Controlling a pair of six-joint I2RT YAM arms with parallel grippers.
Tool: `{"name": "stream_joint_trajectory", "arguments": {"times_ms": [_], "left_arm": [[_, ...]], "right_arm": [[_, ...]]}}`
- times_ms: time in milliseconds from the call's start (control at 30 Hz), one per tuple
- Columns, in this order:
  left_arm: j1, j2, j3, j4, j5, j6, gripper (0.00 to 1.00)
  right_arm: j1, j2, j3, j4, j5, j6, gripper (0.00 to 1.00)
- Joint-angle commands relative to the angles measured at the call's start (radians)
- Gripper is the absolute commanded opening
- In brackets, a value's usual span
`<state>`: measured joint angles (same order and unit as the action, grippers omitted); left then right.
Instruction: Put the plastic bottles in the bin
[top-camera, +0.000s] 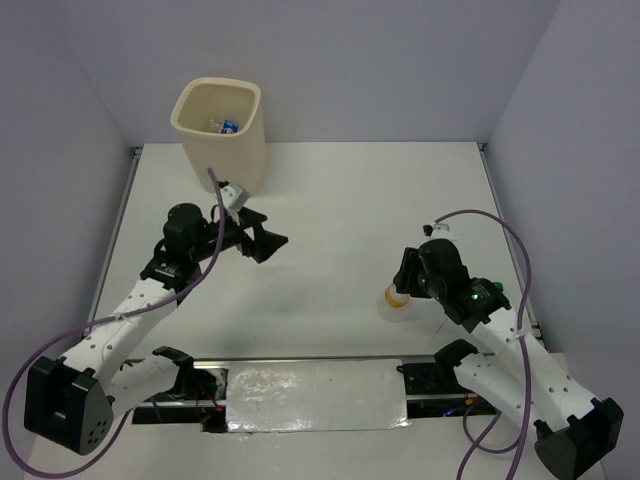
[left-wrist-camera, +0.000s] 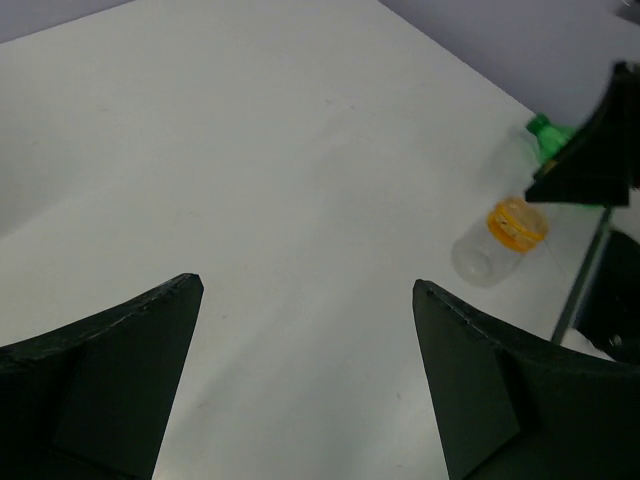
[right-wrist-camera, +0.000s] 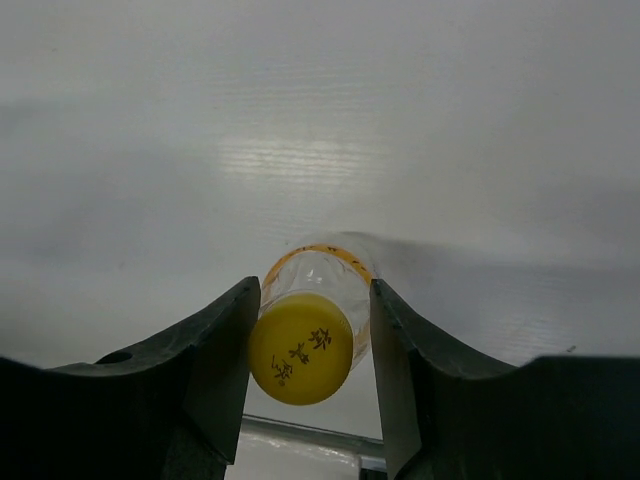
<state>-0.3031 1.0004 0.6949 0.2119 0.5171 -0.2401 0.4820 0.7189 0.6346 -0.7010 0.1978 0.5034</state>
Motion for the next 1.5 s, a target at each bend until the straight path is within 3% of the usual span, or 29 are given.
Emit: {"name": "stream_joint_trajectory", "arguments": {"times_ms": [0, 167, 267, 400, 567, 800, 900, 933, 1000, 1033, 1067, 1100, 1200, 1267, 1367, 1467], "left_arm": [[-0.099, 0.042, -0.003, 0.145, 0.216, 0.137, 0.99], [-0.313, 0.135, 0.029, 0.141, 0.279, 0.327, 0.99], [-0.388, 0.211, 0.084, 0.112, 0.268, 0.386, 0.99], [-0.442, 0.332, 0.172, 0.083, 0.357, 0.423, 0.99], [-0.505, 0.417, 0.248, 0.07, 0.247, 0.41, 0.99], [-0.518, 0.515, 0.313, 0.046, 0.299, 0.378, 0.99], [-0.518, 0.54, 0.357, -0.018, 0.256, 0.384, 0.77], [-0.518, 0.546, 0.38, -0.038, 0.25, 0.39, 0.52], [-0.518, 0.55, 0.396, -0.058, 0.222, 0.386, 0.31], [-0.518, 0.55, 0.399, -0.06, 0.221, 0.389, 0.29], [-0.518, 0.544, 0.403, -0.068, 0.207, 0.393, 0.27], [-0.516, 0.541, 0.414, -0.074, 0.193, 0.398, 0.22], [-0.473, 0.534, 0.442, -0.094, 0.152, 0.423, 0.13], [-0.418, 0.549, 0.469, -0.089, 0.176, 0.382, 0.13], [-0.28, 0.578, 0.561, -0.144, 0.265, 0.311, 0.09], [-0.142, 0.581, 0.644, -0.126, 0.265, 0.251, 0.11]], "right_arm": [[0.009, -0.016, 0.094, 0.101, -0.182, -0.087, 0.22], [0.009, 0.034, 0.154, 0.198, -0.548, -0.14, 0.21], [0.012, 0.083, 0.183, 0.224, -0.679, -0.163, 0.2], [0.013, 0.128, 0.215, 0.251, -0.733, -0.175, 0.19], [0.015, 0.152, 0.223, 0.307, -0.842, -0.174, 0.17], [0.015, 0.129, 0.221, 0.359, -0.804, -0.161, 0.16], [0.015, 0.119, 0.227, 0.373, -0.779, -0.163, 0.16], [0.017, 0.111, 0.229, 0.376, -0.769, -0.164, 0.16], [0.013, 0.106, 0.231, 0.379, -0.744, -0.166, 0.29], [0.013, 0.108, 0.232, 0.373, -0.732, -0.166, 0.39], [0.013, 0.111, 0.237, 0.367, -0.703, -0.164, 0.76], [0.009, 0.111, 0.24, 0.35, -0.678, -0.161, 0.99], [-0.023, 0.105, 0.249, 0.324, -0.58, -0.154, 1.0], [-0.065, 0.079, 0.243, 0.328, -0.566, -0.137, 1.0], [-0.18, 0.022, 0.214, 0.363, -0.572, -0.109, 1.0], [-0.287, 0.007, 0.204, 0.321, -0.514, -0.111, 1.0]]}}
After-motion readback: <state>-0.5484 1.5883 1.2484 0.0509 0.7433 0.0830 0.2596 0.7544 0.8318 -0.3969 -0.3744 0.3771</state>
